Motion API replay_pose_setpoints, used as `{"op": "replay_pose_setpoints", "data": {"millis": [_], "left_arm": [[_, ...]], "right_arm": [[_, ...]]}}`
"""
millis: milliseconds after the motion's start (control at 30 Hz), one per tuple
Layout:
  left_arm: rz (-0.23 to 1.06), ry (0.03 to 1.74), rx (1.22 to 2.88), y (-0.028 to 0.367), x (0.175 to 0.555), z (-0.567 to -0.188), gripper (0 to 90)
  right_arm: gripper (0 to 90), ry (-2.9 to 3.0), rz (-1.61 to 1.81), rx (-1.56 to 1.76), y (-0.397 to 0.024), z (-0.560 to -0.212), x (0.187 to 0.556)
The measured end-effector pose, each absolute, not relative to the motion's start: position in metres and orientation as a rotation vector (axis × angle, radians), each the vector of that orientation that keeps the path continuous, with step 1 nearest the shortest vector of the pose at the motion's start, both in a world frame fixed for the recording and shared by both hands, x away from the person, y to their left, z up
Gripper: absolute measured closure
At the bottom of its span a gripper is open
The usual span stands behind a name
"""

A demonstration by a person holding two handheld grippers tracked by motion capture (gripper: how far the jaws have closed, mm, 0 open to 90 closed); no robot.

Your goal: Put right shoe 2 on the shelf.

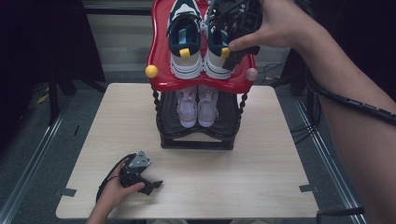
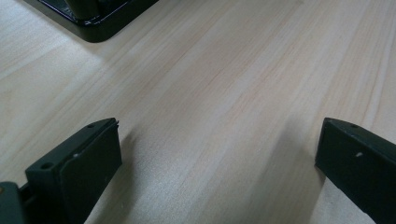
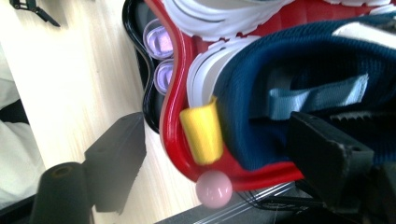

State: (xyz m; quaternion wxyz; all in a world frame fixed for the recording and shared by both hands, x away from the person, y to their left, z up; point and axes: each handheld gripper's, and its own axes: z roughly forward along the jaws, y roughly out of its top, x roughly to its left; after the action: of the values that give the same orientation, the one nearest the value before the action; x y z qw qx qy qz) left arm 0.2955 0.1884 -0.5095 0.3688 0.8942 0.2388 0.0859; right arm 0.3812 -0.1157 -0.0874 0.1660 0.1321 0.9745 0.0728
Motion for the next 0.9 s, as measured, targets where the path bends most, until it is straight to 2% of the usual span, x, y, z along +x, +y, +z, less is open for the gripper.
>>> {"op": "replay_pose_setpoints", "data": {"millis": [33,300,900], "left_arm": [[0.221,0.613,2.296,0.188,0.295,-0.510,0.0],[0.221,0.613,2.295,0.188,0.295,-0.510,0.0],[0.220,0.613,2.298,0.189,0.296,-0.509,0.0]], "right_arm": [[15.3,2.781,0.207,0.382,-0.117,-0.087,0.381],[14.4,2.811,0.210,0.379,-0.125,-0.082,0.373],[17.2,2.889,0.168,0.427,-0.153,-0.081,0.353]]}}
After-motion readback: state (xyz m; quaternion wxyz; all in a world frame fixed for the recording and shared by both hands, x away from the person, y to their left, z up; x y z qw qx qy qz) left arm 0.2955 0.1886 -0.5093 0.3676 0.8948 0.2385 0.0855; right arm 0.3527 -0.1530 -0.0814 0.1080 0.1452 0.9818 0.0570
